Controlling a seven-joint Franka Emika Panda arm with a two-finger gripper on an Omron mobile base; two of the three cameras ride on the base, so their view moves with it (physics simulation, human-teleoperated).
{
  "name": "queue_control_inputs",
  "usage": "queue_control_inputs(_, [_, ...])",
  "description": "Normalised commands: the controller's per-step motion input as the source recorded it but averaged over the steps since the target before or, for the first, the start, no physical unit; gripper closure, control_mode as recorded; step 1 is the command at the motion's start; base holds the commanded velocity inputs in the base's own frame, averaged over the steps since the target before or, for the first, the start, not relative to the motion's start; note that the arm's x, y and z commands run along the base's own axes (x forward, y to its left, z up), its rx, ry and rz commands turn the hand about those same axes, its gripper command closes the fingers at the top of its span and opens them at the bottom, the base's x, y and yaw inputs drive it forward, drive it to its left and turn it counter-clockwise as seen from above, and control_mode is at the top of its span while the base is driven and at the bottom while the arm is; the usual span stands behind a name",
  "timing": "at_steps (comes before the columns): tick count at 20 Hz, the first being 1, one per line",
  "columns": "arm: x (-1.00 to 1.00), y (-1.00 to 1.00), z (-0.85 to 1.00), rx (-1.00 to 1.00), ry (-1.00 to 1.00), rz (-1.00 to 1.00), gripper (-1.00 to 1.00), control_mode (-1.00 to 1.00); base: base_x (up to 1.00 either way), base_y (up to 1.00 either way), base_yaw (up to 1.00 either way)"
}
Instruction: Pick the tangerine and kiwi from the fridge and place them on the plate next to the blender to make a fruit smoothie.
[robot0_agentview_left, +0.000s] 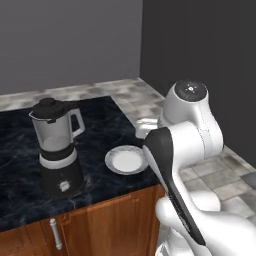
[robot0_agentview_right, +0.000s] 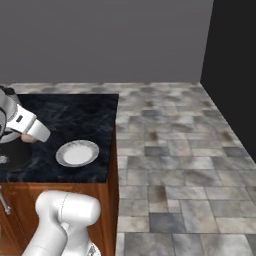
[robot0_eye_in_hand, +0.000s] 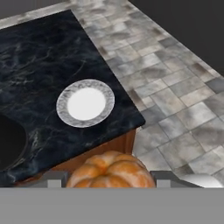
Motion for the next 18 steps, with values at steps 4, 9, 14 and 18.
queue_control_inputs(4, [0.19, 0.00, 0.00, 0.00, 0.00, 0.00, 1.00, -1.00, 0.19, 0.01, -0.03])
queue_control_inputs(9, [0.42, 0.00, -0.15, 0.00, 0.10, 0.01, 1.00, -1.00, 0.00, 0.00, 0.00])
queue_control_inputs(14, [0.61, -0.02, -0.36, 0.00, 0.29, 0.08, 1.00, -1.00, 0.00, 0.00, 0.00])
queue_control_inputs(18, [0.60, -0.03, -0.49, 0.00, 0.24, 0.08, 1.00, -1.00, 0.00, 0.00, 0.00])
